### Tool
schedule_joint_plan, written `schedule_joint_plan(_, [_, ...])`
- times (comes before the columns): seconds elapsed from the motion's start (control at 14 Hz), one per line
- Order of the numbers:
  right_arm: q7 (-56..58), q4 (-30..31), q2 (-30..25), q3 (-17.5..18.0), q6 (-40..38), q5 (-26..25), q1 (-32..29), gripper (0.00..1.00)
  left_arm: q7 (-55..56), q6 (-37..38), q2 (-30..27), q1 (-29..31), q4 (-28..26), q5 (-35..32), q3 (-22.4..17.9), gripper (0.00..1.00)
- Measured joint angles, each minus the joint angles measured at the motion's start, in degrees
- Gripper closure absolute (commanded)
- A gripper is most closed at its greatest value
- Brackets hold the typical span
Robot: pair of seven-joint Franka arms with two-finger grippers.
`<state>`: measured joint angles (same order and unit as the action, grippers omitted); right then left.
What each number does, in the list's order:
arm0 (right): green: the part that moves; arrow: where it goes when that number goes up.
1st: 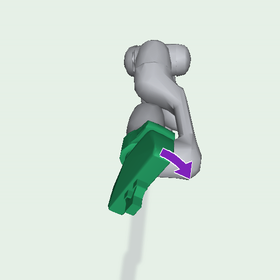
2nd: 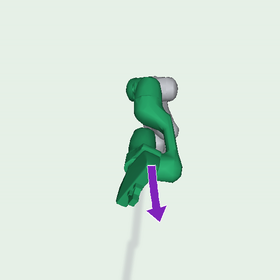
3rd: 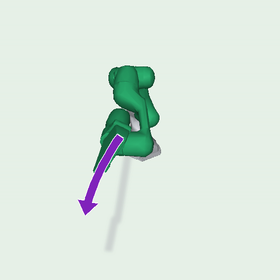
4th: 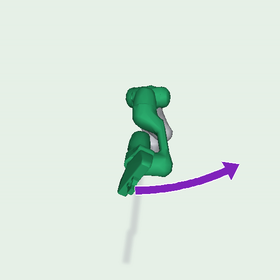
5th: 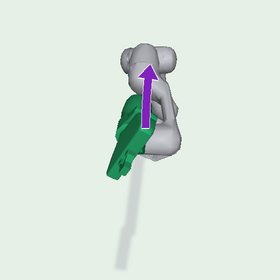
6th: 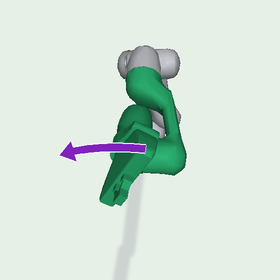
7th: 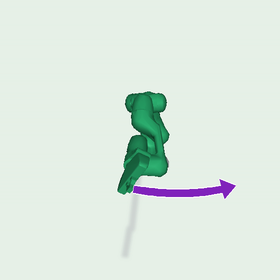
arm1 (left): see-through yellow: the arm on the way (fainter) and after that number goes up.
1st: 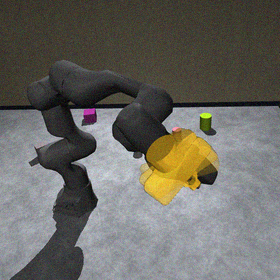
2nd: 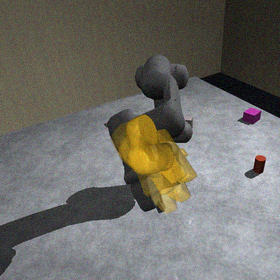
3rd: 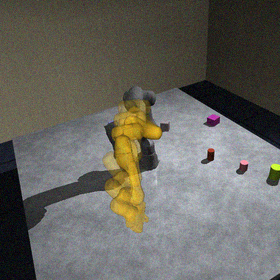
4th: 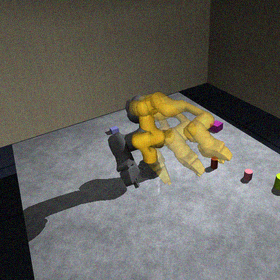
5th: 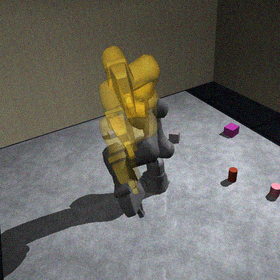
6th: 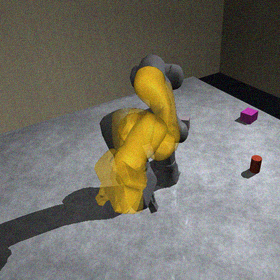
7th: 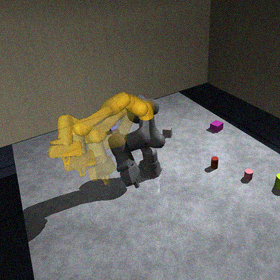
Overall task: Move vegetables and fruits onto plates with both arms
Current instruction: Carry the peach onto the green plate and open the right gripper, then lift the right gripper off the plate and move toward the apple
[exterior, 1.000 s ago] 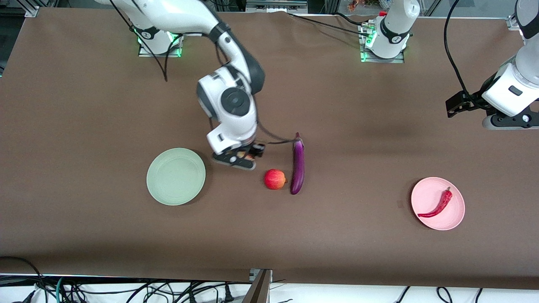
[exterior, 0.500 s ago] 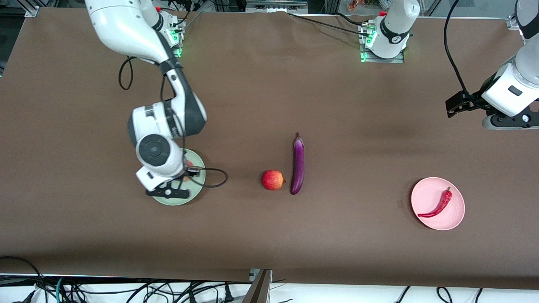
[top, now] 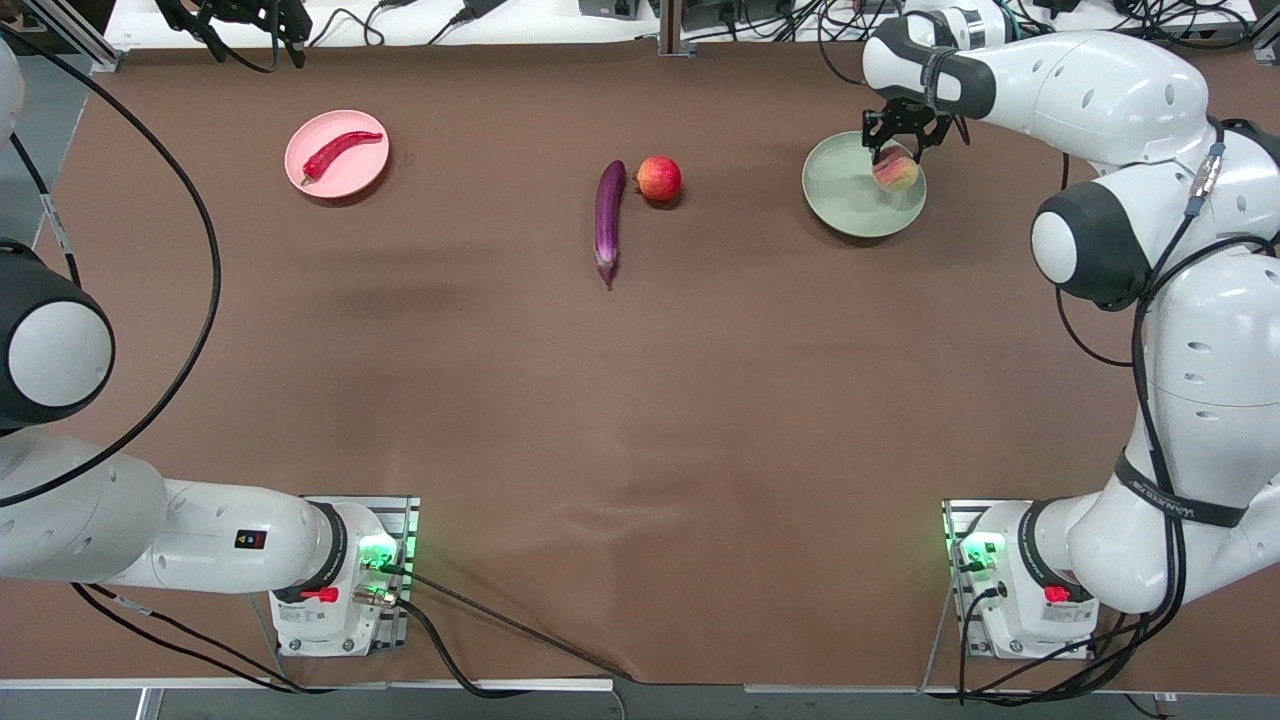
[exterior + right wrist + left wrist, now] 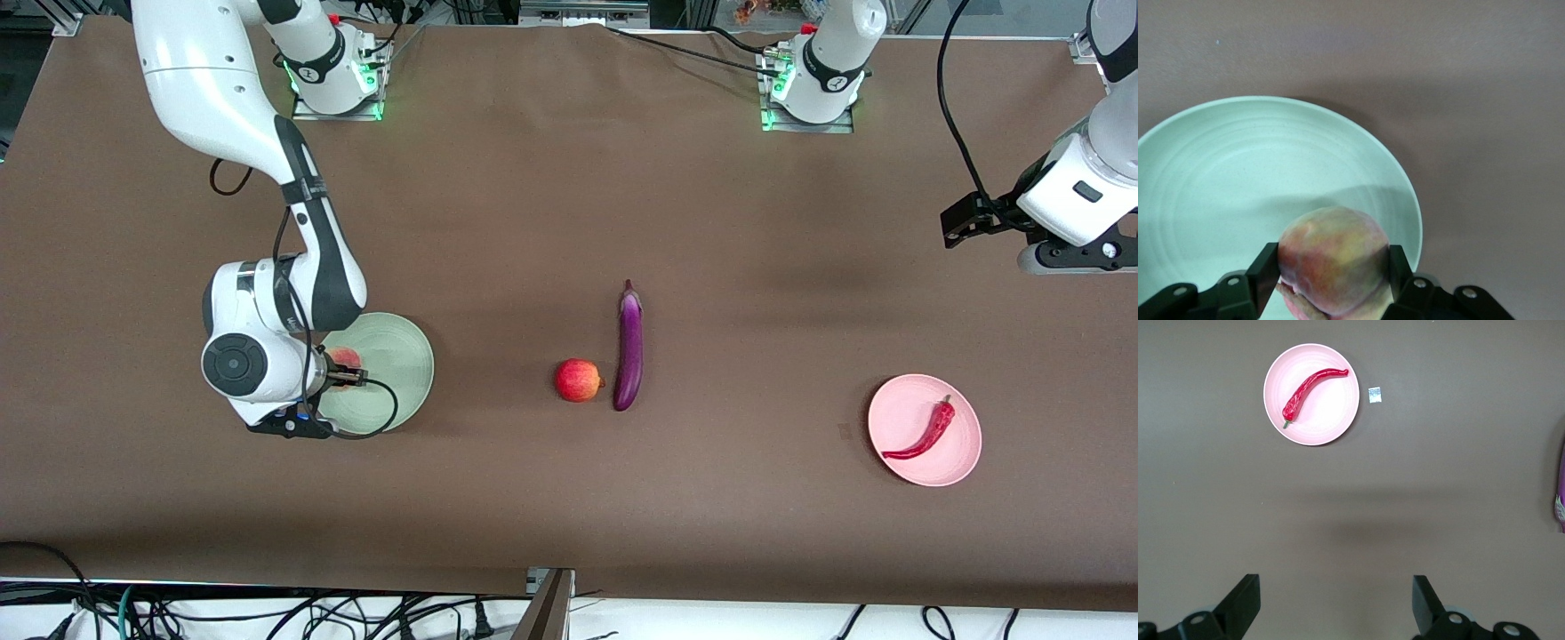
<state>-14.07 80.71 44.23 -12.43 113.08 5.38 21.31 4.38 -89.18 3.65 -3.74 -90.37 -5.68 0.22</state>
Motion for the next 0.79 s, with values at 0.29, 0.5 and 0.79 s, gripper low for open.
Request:
schedule_joint_plan(0.29, [0.0,0.3,0.7,0.8,1.9,0.3,0.2,0.67,0.0,0.0,0.0,0.0,0.0,0.0,0.1,0.00])
schedule_joint_plan(0.5, [0.0,0.6,0.8,0.8,2.9,0.3,0.3,0.25,0.0,0.0,0.0,0.0,0.0,0.0,0.1,0.00])
schedule_joint_plan(0.79, [0.0,0.7,0.9,0.7,3.7,0.3,0.2,0.00,0.0,0.0,0.0,0.0,0.0,0.1,0.1,0.00])
